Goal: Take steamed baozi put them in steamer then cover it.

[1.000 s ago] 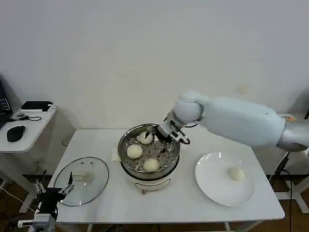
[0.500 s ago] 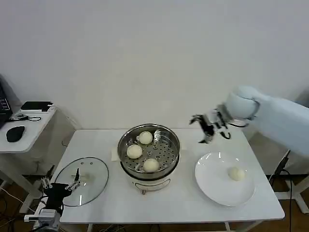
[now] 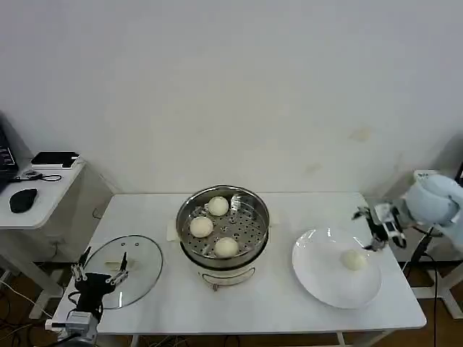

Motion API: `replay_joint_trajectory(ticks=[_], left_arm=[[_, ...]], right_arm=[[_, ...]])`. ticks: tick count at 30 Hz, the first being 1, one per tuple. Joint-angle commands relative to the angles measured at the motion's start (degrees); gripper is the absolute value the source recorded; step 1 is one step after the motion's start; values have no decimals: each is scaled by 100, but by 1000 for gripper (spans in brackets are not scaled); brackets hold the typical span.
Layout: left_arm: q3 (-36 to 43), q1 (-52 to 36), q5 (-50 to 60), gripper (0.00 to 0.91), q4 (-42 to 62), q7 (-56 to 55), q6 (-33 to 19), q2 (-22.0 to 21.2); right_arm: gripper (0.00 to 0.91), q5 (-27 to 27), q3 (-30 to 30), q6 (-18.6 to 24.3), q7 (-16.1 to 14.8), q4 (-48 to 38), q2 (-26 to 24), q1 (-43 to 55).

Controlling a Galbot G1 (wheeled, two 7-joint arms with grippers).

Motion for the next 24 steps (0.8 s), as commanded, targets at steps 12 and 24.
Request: replay_joint_trajectory(ticks=[12, 24], left_arm=[[-98, 89, 8, 907, -10, 6, -1, -9], [-167, 87, 3, 907, 28, 7, 4, -29]], right_arm=[[907, -458, 2084, 116, 234, -1440, 756, -2539], [907, -518, 1795, 105, 233, -1844, 1247, -2304]])
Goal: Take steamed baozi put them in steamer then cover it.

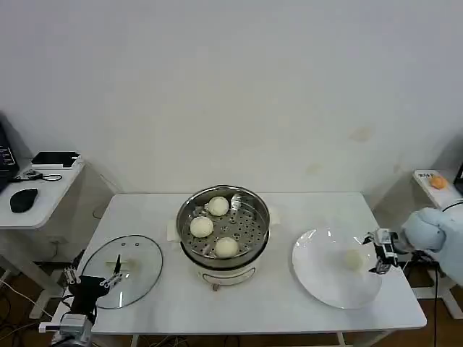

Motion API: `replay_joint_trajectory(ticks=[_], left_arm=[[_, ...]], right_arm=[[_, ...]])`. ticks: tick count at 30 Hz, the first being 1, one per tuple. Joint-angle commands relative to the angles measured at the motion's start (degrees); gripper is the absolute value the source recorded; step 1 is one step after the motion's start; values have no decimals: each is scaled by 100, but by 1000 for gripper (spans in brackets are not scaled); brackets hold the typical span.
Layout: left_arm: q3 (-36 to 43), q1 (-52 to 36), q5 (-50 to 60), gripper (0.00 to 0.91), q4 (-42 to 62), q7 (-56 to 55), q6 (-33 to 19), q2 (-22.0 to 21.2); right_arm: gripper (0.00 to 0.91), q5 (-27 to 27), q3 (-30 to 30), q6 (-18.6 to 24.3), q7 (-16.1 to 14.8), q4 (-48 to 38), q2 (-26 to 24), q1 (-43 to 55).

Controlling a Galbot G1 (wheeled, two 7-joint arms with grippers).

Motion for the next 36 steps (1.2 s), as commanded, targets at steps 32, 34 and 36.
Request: replay_joint_trajectory(ticks=[32, 34, 36], left_arm=[[1, 15, 3, 907, -21, -6, -12, -35], [-3, 13, -1, 907, -33, -6, -13, -25], [-4, 4, 0, 907, -39, -5, -12, -16]], right_arm=[[625, -34, -197, -145, -192, -313, 371, 348], [625, 93, -423, -201, -198, -200, 291, 623], [625, 232, -600, -265, -196, -12, 215, 907]])
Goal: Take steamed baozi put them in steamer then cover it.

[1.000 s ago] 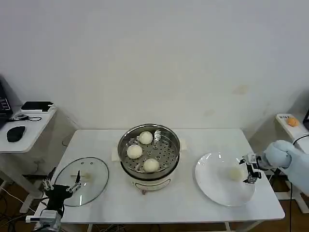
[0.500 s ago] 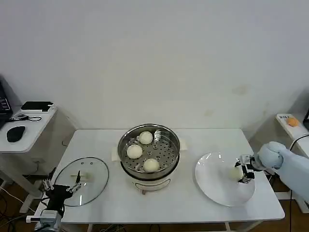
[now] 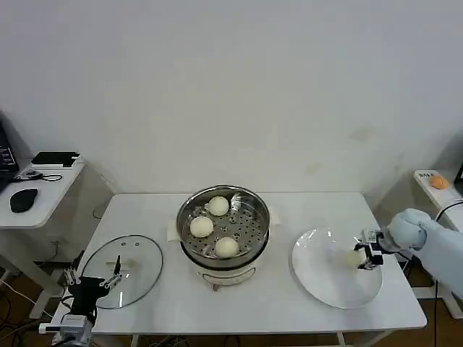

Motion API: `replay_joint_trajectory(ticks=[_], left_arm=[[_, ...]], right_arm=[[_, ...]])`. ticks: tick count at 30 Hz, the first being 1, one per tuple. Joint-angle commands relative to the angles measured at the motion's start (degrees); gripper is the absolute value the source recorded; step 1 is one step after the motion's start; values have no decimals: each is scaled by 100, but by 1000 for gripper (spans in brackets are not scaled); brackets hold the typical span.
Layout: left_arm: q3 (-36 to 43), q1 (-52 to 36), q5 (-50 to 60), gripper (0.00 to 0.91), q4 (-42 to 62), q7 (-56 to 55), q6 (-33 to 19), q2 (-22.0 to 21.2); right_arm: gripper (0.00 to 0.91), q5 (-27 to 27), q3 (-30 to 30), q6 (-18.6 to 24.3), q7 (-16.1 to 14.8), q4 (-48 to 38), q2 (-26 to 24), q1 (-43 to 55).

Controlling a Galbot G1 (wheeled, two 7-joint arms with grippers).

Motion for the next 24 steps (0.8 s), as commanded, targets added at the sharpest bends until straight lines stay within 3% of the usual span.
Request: replay_joint_trajectory(ticks=[1, 5, 11, 16, 24], left_arm=[[-1, -18, -3, 907, -20, -1, 0, 27], [11, -50, -6, 907, -33, 2, 14, 49], [40, -90, -7, 907, -44, 5, 27, 53], [43, -130, -15, 907, -25, 6, 25, 61], [59, -184, -13, 907, -16, 7, 24, 53]], right_arm=[[625, 406, -630, -206, -52, 486, -234, 983], [625, 621, -835, -465, -101, 869, -301, 1675], [625, 1380, -1451, -899, -37, 1249, -168, 2899], [635, 2173, -2701, -1262, 121, 1438, 394, 4486], [635, 3378, -3429, -1900, 585, 1539, 1574, 5270]])
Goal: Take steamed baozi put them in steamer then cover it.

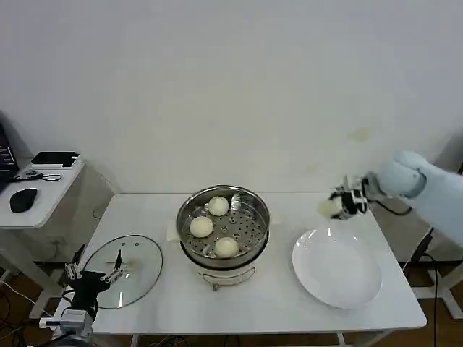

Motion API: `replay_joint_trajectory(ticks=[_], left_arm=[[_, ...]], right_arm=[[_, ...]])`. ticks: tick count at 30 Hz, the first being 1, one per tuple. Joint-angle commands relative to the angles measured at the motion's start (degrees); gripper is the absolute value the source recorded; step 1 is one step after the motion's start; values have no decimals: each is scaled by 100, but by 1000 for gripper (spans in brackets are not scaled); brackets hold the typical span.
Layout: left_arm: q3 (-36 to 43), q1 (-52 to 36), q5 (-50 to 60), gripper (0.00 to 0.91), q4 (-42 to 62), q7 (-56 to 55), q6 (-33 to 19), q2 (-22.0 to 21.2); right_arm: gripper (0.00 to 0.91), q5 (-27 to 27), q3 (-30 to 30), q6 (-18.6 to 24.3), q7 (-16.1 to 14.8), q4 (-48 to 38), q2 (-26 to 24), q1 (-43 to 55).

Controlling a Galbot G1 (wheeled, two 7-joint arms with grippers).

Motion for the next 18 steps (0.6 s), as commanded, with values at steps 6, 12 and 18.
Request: replay_joint_trajectory(ticks=[6, 12, 18], left_arm=[[-11, -47, 2, 907, -8, 1, 2, -56], [-27, -66, 4, 907, -18, 0, 0, -123], [-50, -63, -3, 907, -7, -1, -7, -126]], right_arm=[[635, 2848, -1680, -1415, 1178, 178, 2150, 2012], [645, 3675, -1758, -1948, 1644, -11, 2835, 1735], [645, 3594, -1786, -1962, 1860, -232, 3105, 1364]])
